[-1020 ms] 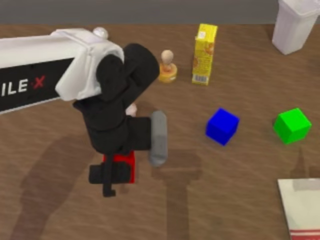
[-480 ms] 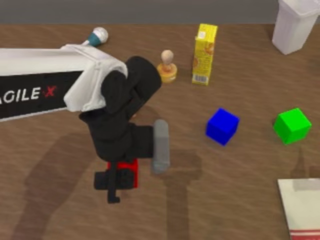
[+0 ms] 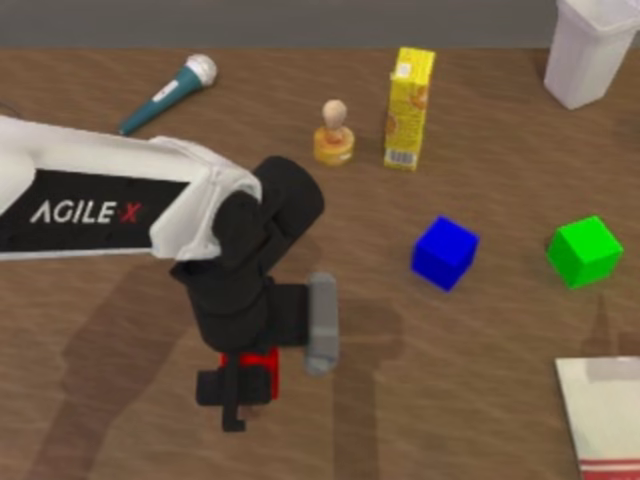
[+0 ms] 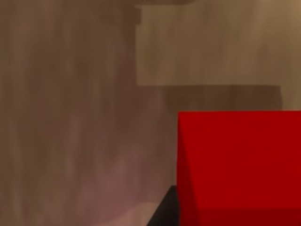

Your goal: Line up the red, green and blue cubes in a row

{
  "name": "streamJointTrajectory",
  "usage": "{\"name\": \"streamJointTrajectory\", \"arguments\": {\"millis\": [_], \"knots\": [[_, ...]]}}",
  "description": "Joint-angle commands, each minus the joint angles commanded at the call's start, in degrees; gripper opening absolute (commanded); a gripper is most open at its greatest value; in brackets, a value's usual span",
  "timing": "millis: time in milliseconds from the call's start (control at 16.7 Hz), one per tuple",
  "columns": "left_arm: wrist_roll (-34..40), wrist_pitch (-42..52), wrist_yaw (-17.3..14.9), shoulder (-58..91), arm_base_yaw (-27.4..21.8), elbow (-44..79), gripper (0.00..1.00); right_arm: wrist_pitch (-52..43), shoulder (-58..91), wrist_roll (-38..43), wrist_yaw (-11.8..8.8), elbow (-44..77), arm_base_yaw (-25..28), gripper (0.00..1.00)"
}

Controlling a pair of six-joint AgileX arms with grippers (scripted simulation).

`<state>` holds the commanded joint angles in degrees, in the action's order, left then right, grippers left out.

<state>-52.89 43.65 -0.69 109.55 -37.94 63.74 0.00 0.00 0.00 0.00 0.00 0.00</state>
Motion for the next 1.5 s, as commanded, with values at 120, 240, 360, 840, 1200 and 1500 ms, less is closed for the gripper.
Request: {"name": "streamJointTrajectory", "arguments": {"millis": [120, 240, 360, 840, 1200, 1500], "knots": [[0.00, 0.00, 0.00, 0.00, 0.00, 0.00, 0.08, 0.00, 0.00, 0.00, 0.00, 0.00, 0.00, 1.00], [0.00, 0.00, 0.00, 0.00, 0.00, 0.00, 0.23, 0.00, 0.00, 0.00, 0.00, 0.00, 0.00, 1.00], [0.00, 0.00, 0.00, 0.00, 0.00, 0.00, 0.38, 0.00, 0.00, 0.00, 0.00, 0.00, 0.00, 1.00], [0.00, 0.00, 0.00, 0.00, 0.00, 0.00, 0.98, 0.00, 0.00, 0.00, 0.00, 0.00, 0.00, 1.00], [0.00, 0.00, 0.00, 0.00, 0.00, 0.00, 1.00, 0.00, 0.00, 0.00, 0.00, 0.00, 0.00, 1.00], [-0.23, 1.00, 0.01, -0.40, -0.01, 0.85, 1.00, 0.00, 0.00, 0.00, 0.00, 0.00, 0.00, 1.00]]}}
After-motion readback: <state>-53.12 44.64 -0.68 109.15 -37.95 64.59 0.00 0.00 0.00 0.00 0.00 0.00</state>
